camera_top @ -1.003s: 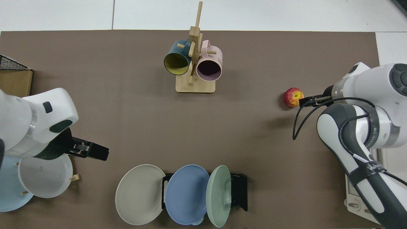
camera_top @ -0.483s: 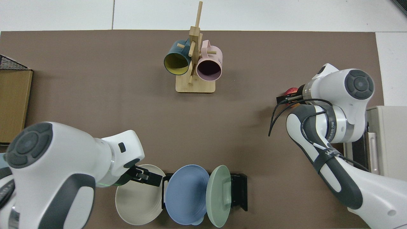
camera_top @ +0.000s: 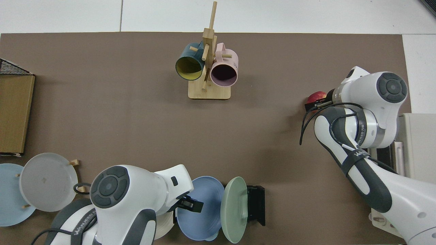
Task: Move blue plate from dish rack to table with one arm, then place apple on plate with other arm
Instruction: 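Grasp the blue plate rim in the rack with the left gripper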
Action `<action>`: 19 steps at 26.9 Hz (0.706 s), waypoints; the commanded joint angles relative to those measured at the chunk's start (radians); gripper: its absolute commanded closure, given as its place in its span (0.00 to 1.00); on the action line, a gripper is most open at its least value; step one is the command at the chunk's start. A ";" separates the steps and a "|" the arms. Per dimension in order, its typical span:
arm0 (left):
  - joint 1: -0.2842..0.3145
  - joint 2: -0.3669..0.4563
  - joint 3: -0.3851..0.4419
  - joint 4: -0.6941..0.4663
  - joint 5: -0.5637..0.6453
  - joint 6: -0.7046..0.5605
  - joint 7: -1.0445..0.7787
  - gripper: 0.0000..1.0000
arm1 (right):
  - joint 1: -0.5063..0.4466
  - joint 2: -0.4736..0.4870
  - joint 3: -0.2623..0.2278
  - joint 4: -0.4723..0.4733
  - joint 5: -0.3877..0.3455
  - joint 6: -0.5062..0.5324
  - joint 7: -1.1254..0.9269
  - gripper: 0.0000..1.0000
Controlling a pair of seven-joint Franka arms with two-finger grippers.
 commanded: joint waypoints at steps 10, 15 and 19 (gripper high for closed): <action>0.006 -0.027 -0.095 -0.079 -0.023 0.125 -0.112 0.35 | -0.007 0.014 0.006 0.066 0.041 -0.064 -0.002 0.00; 0.008 -0.027 -0.105 -0.079 -0.022 0.123 -0.133 0.83 | 0.022 0.031 0.005 0.055 0.089 -0.055 -0.017 0.00; 0.014 -0.027 -0.106 -0.079 -0.010 0.122 -0.132 1.00 | 0.002 0.043 0.005 0.047 0.087 -0.032 -0.060 0.00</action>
